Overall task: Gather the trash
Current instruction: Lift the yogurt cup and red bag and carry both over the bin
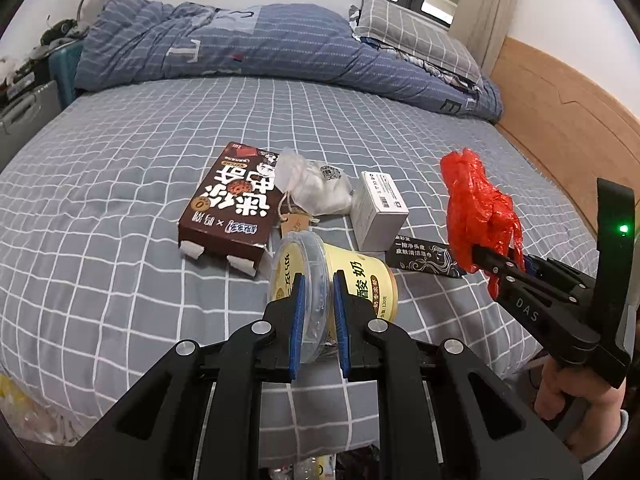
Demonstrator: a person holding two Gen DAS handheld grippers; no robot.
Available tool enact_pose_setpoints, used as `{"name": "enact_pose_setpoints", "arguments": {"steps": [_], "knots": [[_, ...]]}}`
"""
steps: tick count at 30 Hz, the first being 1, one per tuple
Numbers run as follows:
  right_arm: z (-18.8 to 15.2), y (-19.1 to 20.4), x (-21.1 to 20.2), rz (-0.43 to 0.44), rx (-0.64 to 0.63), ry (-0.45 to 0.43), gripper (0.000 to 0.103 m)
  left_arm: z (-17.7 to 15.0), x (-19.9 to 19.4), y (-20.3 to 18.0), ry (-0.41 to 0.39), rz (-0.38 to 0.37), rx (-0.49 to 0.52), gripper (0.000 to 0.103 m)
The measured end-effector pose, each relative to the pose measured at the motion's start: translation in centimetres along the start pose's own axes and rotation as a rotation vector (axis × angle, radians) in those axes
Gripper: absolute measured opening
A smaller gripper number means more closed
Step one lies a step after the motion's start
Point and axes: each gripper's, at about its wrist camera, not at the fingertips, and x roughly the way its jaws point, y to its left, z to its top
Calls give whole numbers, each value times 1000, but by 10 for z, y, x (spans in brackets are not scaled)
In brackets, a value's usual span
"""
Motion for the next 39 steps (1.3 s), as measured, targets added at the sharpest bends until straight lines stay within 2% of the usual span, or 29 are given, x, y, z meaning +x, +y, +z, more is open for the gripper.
{"name": "enact_pose_setpoints", "arguments": {"steps": [25, 39], "knots": [[-83, 21, -81, 5, -11, 11, 22, -55, -66, -6, 0, -6, -21, 13], [-123, 38, -124, 17, -24, 14, 22, -103, -97, -11, 33, -8, -39, 13]]}}
